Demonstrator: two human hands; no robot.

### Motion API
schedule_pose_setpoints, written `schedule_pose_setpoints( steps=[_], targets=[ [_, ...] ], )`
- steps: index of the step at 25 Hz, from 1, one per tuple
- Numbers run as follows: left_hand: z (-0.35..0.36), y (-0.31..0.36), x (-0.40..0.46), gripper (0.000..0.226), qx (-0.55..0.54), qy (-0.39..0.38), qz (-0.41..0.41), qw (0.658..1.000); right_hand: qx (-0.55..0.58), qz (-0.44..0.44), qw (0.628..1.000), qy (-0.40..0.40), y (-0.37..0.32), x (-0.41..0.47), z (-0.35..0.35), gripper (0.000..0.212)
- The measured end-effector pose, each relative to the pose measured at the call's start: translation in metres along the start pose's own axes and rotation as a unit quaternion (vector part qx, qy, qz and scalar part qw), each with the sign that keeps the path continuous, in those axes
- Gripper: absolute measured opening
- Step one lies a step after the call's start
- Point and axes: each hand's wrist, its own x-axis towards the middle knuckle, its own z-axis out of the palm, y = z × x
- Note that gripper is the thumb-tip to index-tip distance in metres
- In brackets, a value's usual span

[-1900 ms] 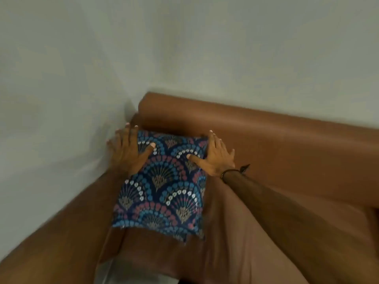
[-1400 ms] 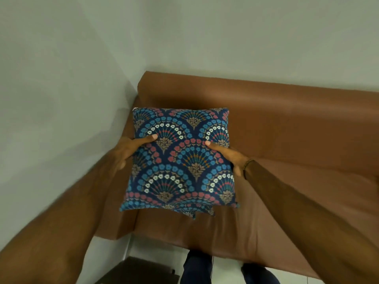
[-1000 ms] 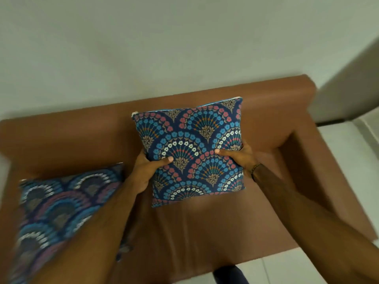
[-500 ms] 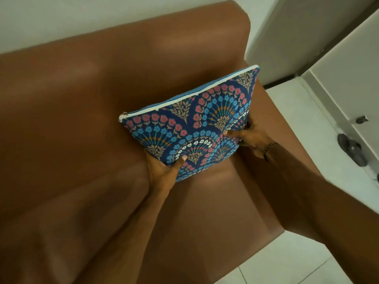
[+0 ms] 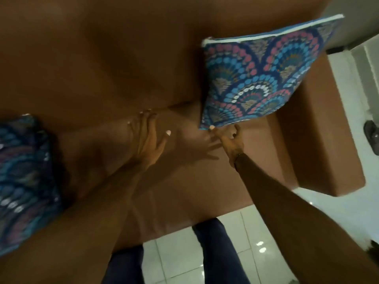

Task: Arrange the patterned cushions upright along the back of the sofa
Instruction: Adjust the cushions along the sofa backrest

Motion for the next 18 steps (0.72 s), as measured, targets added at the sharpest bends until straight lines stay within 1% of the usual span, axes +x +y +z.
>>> schedule_pose_setpoints(
  steps=[2,4,6,8,10,11,12,13,14,15,16,17,18],
  targets=[
    [-0.051,-0.065,-0.026,0.068,0.106,0.019,-0.008,0.994,-0.019,-0.003,0.998,-0.053,-0.004,-0.05,0.071,0.092],
    [-0.114,-0.13,-0.053,0.067,0.175,0.04,-0.046,0.983,-0.043,-0.015,0.991,-0.126,-0.01,-0.103,0.152,0.09],
    [-0.162,-0.184,-0.076,0.068,0.193,0.053,-0.09,0.976,-0.074,-0.024,0.975,-0.208,-0.019,-0.148,0.213,0.084],
    [-0.213,-0.25,-0.111,0.072,0.182,0.073,-0.183,0.963,-0.102,-0.034,0.948,-0.3,-0.025,-0.199,0.284,0.077],
    [-0.253,-0.315,-0.152,0.085,0.147,0.114,-0.294,0.937,-0.129,-0.017,0.91,-0.395,-0.022,-0.243,0.358,0.086],
    [-0.266,-0.341,-0.171,0.093,0.118,0.13,-0.335,0.926,-0.136,-0.013,0.895,-0.425,-0.02,-0.26,0.389,0.086],
    [-0.272,-0.362,-0.184,0.102,0.077,0.131,-0.363,0.92,-0.139,-0.018,0.889,-0.435,-0.015,-0.267,0.412,0.079],
    [-0.278,-0.376,-0.194,0.112,0.011,0.131,-0.386,0.913,-0.135,-0.023,0.891,-0.434,-0.012,-0.272,0.428,0.065],
    [-0.282,-0.387,-0.2,0.125,-0.071,0.142,-0.414,0.896,-0.128,-0.03,0.893,-0.43,-0.005,-0.27,0.439,0.052],
    [-0.286,-0.392,-0.202,0.137,-0.152,0.16,-0.442,0.869,-0.121,-0.03,0.898,-0.423,-0.004,-0.27,0.442,0.042],
    [-0.29,-0.394,-0.201,0.143,-0.21,0.182,-0.46,0.843,-0.112,-0.04,0.9,-0.42,-0.003,-0.268,0.439,0.039],
    [-0.292,-0.392,-0.2,0.14,-0.232,0.202,-0.462,0.832,-0.105,-0.049,0.901,-0.419,-0.003,-0.265,0.433,0.044],
    [-0.292,-0.387,-0.198,0.133,-0.236,0.217,-0.455,0.831,-0.102,-0.062,0.9,-0.419,-0.005,-0.262,0.423,0.052]
  ],
)
